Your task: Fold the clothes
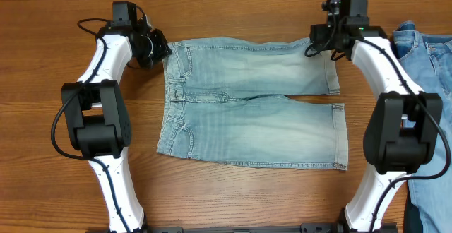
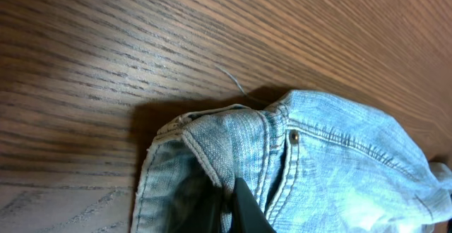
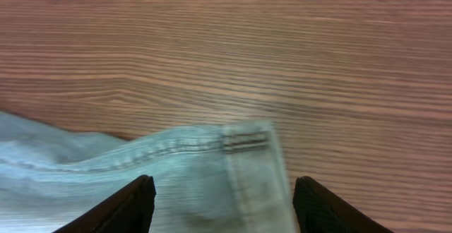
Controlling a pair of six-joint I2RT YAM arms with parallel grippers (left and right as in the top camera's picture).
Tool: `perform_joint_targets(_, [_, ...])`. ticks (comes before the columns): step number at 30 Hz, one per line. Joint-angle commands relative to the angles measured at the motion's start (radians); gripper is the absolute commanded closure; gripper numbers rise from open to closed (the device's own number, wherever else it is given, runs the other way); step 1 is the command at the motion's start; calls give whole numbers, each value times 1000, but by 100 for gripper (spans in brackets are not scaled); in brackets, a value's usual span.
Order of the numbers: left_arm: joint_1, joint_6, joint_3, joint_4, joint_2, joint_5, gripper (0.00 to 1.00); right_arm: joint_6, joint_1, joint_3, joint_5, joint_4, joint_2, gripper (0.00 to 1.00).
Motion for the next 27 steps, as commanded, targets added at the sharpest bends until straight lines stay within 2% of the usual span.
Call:
perform_joint_targets(1, [-6, 48, 3, -18, 14, 38, 95, -18, -49, 12, -33, 12, 42, 33])
perform_joint_targets(10, [-6, 50, 3, -29, 14, 38, 90, -25, -64, 12, -250, 74, 138, 35])
perform_joint_targets(13, [-6, 69, 3, -39, 14, 37, 90, -25, -64, 13, -252, 91, 140, 44])
perform_joint_targets(15, [-6, 75, 3, -43, 14, 31, 90, -25, -64, 13, -251, 88, 140, 46])
perform_joint_targets(21, [-5, 77, 3, -49, 14, 26, 89, -25, -64, 13, -154, 163, 141, 28])
perform_joint_targets(27, [-5, 82, 3, -48, 14, 9, 89, -25, -64, 12, -156, 161, 157, 27])
